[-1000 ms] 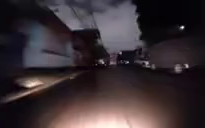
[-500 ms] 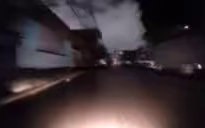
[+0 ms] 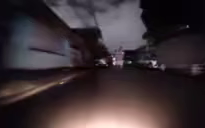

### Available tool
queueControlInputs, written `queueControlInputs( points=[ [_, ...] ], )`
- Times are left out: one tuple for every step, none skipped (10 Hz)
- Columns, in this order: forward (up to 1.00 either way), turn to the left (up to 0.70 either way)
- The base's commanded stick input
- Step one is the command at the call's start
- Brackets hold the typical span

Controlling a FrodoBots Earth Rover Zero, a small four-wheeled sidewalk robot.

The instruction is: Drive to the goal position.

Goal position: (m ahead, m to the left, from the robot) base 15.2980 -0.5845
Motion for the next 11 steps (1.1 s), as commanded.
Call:
queueControlInputs(
  points=[
    [1.00, 0.00],
    [1.00, 0.00],
    [1.00, 0.00],
    [1.00, 0.00],
    [1.00, 0.00],
    [1.00, 0.00],
    [1.00, 0.00],
    [1.00, 0.00],
    [1.00, 0.00],
    [1.00, 0.00],
    [1.00, 0.00]
  ],
)
